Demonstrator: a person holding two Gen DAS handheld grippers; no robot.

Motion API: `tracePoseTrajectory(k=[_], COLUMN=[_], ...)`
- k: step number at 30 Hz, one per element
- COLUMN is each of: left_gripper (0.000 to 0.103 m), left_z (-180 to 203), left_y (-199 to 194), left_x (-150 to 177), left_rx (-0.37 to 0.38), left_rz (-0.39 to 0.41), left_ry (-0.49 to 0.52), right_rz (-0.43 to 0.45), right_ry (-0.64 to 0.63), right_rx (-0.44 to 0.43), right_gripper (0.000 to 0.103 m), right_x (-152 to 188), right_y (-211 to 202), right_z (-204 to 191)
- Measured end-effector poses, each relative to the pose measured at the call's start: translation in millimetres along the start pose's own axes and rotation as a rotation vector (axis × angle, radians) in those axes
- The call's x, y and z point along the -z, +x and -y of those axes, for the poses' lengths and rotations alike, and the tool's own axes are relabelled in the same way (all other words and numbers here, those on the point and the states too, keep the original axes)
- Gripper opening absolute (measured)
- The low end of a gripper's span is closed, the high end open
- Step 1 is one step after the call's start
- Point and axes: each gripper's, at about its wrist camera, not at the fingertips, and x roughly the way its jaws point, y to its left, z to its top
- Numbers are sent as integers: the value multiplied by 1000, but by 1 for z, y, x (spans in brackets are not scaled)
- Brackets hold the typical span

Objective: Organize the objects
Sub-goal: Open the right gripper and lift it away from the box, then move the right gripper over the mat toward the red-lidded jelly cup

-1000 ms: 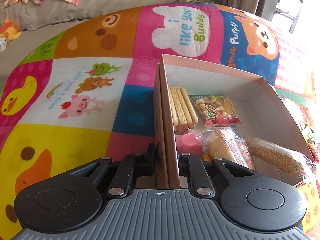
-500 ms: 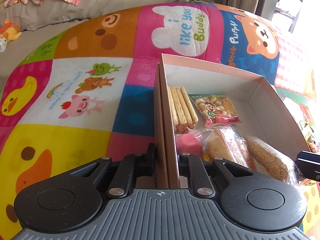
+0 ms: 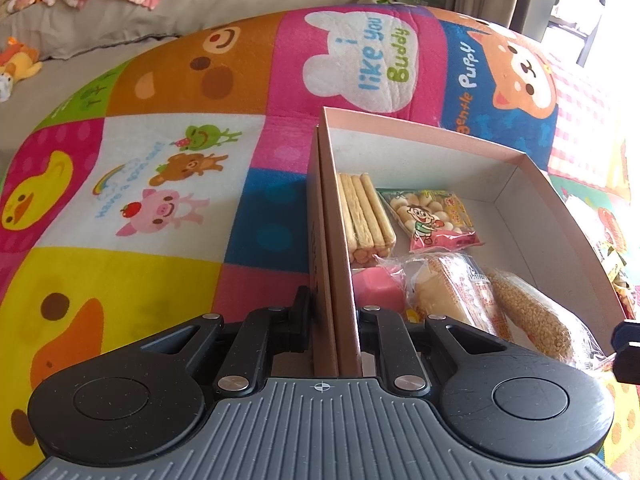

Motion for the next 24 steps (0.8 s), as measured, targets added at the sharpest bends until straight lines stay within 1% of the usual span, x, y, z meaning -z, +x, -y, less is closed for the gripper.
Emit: tracePoseTrajectory(k=[3,5,8,9,11,14,16,17,19,21,23,24], left_gripper=[16,16,16,16,16,16,16,16,16,16,16,16], left_z=[0,0,0,0,0,0,0,0,1,2,3,3], left_y=[0,0,0,0,0,0,0,0,0,0,-1,-1], left_x=[0,0,1,1,0,1,0,0,0,0,0,0], left_rx=[-1,0,3,4,5,4,2,0,-4,-6,-9,-10], left_rz=[0,0,-1,-1,-2,-1,-2,-2,-1,3,5,5], left_ry=[1,-1,-4,-4,-4,-3,-3,-1,-1,-1,1,3], right_rz=[-23,-41,-73,-58,-58,5,67,95,142,166,167,162], right_ry=[16,43,63,50,62,71,95,118,195,297,391,429], right_rx=[38,47,84,95,92,85,122,150,217,263,293,310], right_gripper=[23,23,23,19,21,23,35,38,48,55,58,66], right_x=[-3,-7,-6,-6,-5,-8,-14,-18,-27,-34,-39,-41], right_y=[18,29,46,46,43,21,2,-7,-22,-29,-27,-22], right_z=[2,9,18,17,18,22,34,42,66,97,125,138])
